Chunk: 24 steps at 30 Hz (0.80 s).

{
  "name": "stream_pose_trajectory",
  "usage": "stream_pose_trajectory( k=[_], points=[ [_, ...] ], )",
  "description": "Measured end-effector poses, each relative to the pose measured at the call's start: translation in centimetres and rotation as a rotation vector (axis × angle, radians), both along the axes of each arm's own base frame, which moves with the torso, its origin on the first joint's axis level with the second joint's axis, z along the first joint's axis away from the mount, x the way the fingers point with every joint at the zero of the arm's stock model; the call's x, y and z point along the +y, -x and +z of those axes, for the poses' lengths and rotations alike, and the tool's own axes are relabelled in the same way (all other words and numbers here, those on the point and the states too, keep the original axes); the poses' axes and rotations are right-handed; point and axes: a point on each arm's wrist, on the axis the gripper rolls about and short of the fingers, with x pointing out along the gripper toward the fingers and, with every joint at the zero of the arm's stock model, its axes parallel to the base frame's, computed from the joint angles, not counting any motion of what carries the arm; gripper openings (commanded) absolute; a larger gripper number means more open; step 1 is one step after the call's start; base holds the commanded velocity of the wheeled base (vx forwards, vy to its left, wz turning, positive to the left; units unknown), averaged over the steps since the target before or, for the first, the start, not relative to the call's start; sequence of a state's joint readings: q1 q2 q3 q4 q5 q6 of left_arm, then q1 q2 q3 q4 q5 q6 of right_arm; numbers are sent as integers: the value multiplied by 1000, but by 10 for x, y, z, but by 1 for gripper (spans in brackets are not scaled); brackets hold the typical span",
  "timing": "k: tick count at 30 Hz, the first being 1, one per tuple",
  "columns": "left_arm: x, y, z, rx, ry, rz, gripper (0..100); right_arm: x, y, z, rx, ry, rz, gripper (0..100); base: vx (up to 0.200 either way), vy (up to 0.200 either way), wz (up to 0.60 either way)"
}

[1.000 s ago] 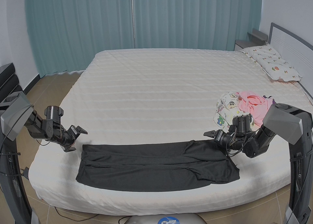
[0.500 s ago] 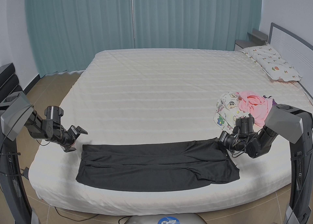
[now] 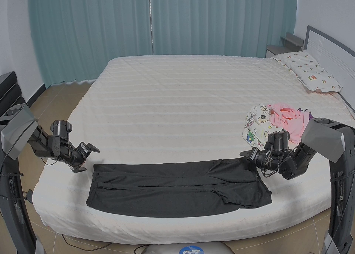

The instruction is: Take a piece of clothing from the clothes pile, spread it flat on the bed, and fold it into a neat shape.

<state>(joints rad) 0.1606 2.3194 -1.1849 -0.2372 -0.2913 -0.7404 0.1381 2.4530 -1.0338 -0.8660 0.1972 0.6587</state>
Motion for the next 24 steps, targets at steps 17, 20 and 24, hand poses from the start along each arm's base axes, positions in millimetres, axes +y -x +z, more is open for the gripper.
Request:
stream_pose_trajectory(
  k=[17,20,24],
  points=[
    [0,0,0,3,7,8,100,94,2,17,-111,257,197,100,0,0,0],
    [0,0,0,3,8,9,100,105,2,9,-115,314,237,100,0,0,0],
    [0,0,0,2,8,10,100,113,1,0,-120,354,269,100,0,0,0]
  ],
)
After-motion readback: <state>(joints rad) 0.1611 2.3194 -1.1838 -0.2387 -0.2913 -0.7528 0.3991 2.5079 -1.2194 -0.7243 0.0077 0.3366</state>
